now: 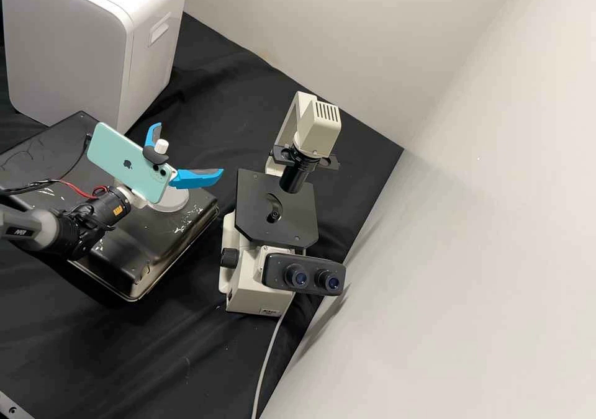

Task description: Place the petri dish on the microscope

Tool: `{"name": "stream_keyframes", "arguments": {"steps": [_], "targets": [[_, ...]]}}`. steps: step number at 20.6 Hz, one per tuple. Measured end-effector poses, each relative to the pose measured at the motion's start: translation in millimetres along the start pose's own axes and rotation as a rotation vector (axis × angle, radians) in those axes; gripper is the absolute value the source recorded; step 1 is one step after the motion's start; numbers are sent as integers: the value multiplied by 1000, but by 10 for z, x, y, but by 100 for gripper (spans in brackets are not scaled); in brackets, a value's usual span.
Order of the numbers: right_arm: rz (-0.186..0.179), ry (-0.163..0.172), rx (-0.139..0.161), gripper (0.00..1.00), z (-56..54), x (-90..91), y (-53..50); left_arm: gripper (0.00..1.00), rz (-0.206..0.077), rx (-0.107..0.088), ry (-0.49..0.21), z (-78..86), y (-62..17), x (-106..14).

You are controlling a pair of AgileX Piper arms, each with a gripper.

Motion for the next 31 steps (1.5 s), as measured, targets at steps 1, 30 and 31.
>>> {"name": "stream_keyframes", "arguments": {"steps": [1, 30, 31], "targets": [[0, 0, 0, 100, 0, 0, 0, 100, 4, 1, -4, 6, 8, -3], [-36, -37, 2, 100, 293, -615, -266, 100, 3, -9, 43, -19, 33, -28], [-41, -43, 2, 100, 306, -619, -278, 100, 2, -9, 43, -20, 31, -28]]}}
